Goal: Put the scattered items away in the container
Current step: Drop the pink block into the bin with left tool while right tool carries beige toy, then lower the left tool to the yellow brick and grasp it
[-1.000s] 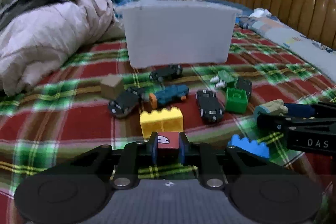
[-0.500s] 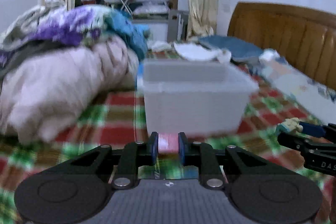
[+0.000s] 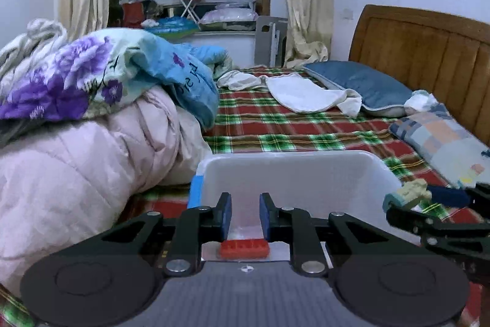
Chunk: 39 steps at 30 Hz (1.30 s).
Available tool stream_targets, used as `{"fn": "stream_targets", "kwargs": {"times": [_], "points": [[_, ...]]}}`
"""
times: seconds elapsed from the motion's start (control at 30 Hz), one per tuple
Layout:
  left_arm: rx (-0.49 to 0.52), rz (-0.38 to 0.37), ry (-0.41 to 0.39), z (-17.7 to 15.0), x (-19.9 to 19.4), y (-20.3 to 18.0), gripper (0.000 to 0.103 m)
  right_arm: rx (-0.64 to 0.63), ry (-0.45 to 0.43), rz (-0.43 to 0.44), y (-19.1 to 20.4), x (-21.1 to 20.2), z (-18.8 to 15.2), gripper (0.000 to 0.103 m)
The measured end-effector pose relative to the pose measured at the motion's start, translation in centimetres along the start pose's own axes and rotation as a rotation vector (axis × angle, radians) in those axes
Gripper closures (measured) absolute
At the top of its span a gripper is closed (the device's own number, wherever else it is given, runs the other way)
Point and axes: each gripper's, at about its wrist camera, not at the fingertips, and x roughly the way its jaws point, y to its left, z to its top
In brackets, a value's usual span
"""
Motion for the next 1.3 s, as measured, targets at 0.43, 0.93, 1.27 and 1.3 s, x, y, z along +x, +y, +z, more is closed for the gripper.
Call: {"fn": "stream_targets", "kwargs": {"times": [0.43,0.93,1.27,1.3], "points": [[0.097,0.004,0.115,-15.5,0.6,1.3,0.038,0.03,-0.12,0.098,0.9,-9.2,-4.6,0.037],[0.062,0.05,0.129,-21.4,-7.8,-1.7,0.034,0.075,-0.104,0.158,2.2,-12.9,-7.4,0.037],[0.078,0.023,0.113,-22.3,-7.7,-3.5,0.033,0.087,-0.102,0.151,2.0,-14.4,-7.8,0.037],[0.082,0.023,0.121,-22.3,-7.4,-3.6,0.033,0.086,-0.099,0.151,2.0,-14.3,-8.0,0.037]]}}
